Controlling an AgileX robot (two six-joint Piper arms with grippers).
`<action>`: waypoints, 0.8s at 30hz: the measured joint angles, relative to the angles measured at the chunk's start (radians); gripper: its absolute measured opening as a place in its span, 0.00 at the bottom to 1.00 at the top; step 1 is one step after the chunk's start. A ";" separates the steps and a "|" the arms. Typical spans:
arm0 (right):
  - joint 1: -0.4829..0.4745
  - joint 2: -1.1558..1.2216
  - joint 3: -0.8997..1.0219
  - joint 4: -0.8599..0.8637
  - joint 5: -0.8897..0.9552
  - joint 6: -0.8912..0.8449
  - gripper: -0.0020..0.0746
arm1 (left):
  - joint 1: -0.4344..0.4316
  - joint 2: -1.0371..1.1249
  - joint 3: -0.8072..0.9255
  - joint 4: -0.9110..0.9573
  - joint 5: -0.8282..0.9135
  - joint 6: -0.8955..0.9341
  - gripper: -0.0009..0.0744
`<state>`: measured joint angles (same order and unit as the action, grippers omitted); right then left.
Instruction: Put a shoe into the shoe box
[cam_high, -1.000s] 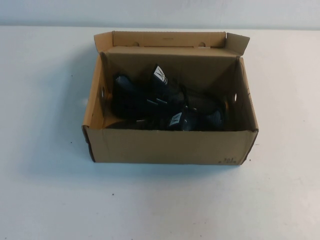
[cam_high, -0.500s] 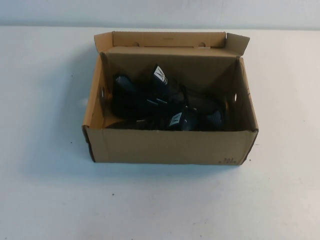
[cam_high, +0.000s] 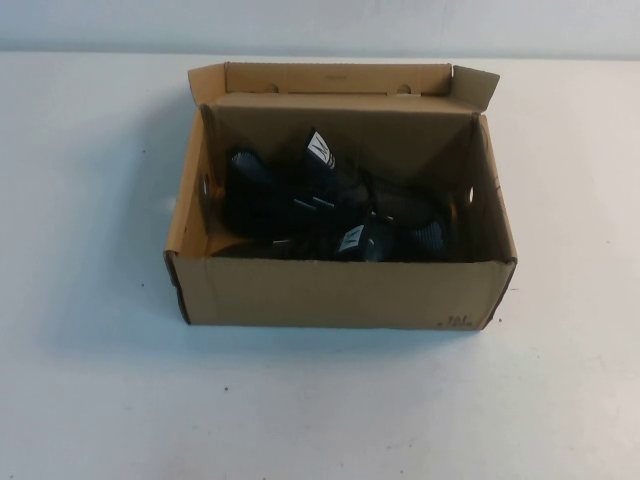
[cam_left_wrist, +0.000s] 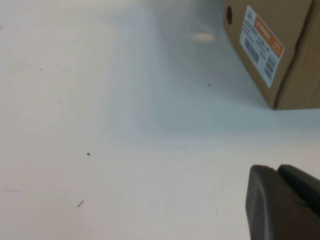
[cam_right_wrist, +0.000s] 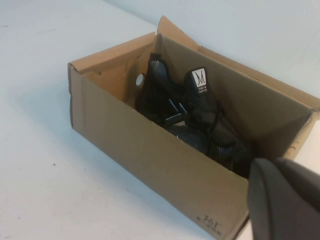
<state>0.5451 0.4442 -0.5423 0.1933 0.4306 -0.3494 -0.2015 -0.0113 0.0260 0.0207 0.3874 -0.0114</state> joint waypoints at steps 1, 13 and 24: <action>0.000 0.000 0.000 0.000 0.000 0.000 0.01 | 0.000 0.000 0.000 0.000 0.000 0.000 0.01; -0.012 0.000 0.000 0.005 0.000 0.000 0.01 | 0.000 0.000 0.000 0.000 0.000 0.000 0.01; -0.317 -0.157 0.002 0.024 -0.001 0.000 0.01 | 0.000 0.000 0.000 0.000 0.000 0.000 0.01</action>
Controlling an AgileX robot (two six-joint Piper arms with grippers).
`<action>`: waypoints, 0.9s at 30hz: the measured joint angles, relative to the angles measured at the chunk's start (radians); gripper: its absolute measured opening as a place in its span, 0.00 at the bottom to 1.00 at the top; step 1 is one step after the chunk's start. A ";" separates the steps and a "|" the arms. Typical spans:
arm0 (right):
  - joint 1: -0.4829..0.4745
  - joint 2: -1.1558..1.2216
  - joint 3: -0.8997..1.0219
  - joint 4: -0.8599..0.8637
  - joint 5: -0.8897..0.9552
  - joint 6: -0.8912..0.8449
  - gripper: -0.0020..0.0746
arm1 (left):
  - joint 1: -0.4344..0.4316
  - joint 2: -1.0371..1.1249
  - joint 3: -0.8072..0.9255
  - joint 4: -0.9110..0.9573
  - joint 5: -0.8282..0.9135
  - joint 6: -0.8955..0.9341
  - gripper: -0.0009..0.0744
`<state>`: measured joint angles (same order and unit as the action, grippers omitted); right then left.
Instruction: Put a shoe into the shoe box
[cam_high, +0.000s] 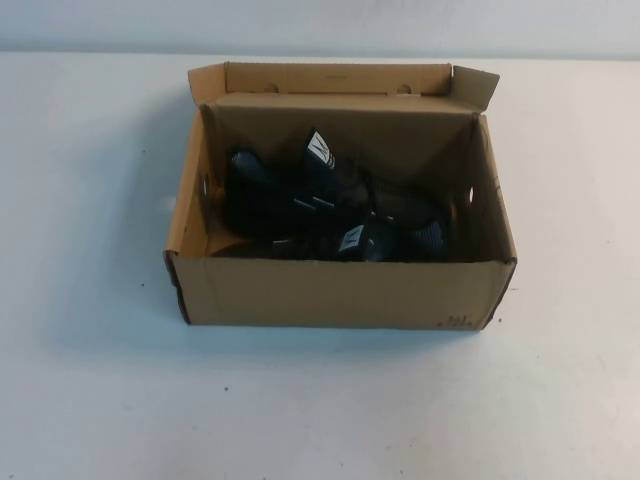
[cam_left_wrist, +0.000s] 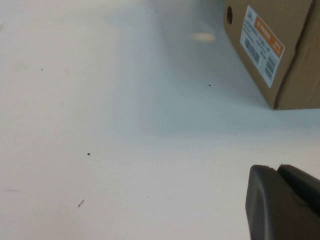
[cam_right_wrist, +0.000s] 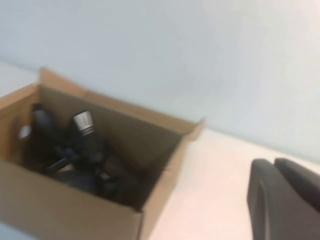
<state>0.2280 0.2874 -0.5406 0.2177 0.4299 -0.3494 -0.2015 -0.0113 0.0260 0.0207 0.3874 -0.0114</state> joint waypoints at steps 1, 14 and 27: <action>-0.024 -0.021 0.000 -0.007 0.000 0.000 0.01 | 0.000 0.000 0.000 0.000 0.000 0.000 0.01; -0.078 -0.071 0.072 -0.037 0.033 0.043 0.01 | 0.000 0.000 0.000 0.000 0.002 0.000 0.01; -0.086 -0.193 0.423 -0.269 -0.088 0.363 0.01 | 0.000 0.000 0.000 0.000 0.002 0.000 0.01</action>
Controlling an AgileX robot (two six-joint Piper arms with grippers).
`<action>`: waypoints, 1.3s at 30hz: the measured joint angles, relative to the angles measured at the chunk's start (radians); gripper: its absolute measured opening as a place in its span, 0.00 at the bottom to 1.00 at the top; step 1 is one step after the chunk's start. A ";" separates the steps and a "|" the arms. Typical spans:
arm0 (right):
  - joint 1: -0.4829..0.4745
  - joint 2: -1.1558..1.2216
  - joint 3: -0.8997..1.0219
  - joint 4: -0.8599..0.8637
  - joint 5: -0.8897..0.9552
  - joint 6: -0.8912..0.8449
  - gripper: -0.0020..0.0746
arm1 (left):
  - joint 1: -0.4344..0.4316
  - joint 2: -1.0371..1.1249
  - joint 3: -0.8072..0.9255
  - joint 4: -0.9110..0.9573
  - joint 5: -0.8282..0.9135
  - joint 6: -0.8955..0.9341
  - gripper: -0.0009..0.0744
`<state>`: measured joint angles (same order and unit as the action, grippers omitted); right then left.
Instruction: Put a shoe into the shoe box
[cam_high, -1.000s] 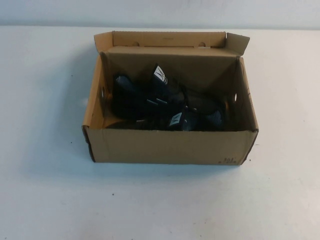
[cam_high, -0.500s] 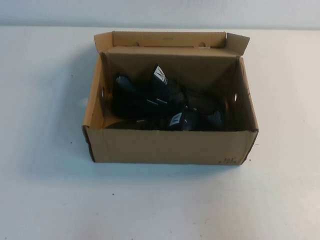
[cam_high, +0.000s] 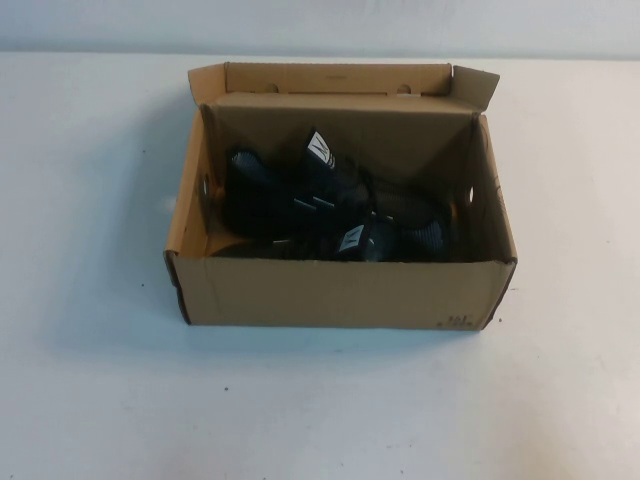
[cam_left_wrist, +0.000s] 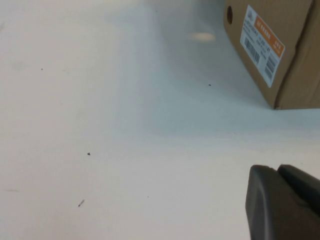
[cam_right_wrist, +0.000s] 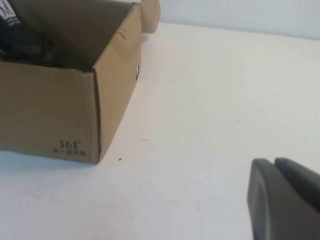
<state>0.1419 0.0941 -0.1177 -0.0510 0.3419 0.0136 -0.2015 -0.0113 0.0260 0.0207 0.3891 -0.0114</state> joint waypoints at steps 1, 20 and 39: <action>0.000 -0.005 0.020 -0.002 -0.024 0.003 0.01 | 0.000 0.000 0.000 0.000 0.000 0.000 0.01; -0.002 -0.102 0.144 0.074 -0.009 0.013 0.01 | 0.000 0.000 0.000 0.000 0.000 0.000 0.01; -0.002 -0.102 0.144 0.115 -0.009 0.013 0.01 | 0.000 0.000 0.000 0.000 0.000 -0.001 0.01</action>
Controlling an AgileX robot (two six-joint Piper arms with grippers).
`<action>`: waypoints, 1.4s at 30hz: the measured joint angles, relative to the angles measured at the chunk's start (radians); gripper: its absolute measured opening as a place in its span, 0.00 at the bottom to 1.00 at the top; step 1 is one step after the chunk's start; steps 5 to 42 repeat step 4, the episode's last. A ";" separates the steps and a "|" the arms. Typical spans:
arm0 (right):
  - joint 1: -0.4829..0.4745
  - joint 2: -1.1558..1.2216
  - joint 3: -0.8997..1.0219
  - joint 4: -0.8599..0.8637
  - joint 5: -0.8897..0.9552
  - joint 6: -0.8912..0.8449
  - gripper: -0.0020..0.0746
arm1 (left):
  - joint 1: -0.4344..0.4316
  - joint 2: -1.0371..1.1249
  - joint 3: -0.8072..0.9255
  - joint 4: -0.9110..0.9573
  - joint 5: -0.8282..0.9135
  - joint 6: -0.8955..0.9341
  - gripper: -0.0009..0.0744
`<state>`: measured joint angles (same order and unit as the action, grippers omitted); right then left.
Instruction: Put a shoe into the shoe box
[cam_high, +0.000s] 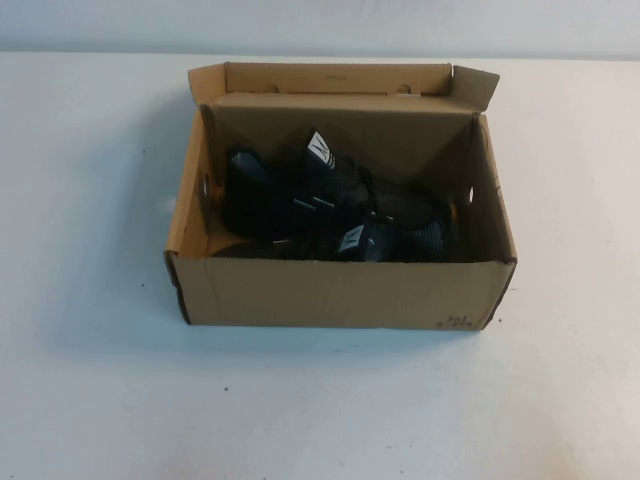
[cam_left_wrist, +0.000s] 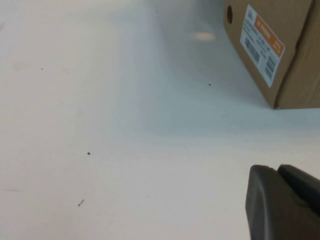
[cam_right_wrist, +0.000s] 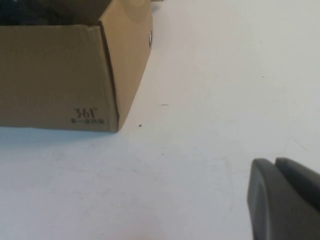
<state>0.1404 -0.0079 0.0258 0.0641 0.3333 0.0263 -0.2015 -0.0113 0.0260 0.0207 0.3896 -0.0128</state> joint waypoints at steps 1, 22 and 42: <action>0.000 0.000 0.000 0.000 0.000 0.000 0.01 | 0.000 0.000 0.000 0.000 0.000 0.000 0.01; 0.000 0.000 0.000 0.000 0.000 0.000 0.01 | 0.000 0.000 0.000 0.000 0.000 0.000 0.01; 0.000 0.000 0.000 0.000 0.000 0.000 0.01 | 0.000 0.000 0.000 0.000 0.000 0.000 0.01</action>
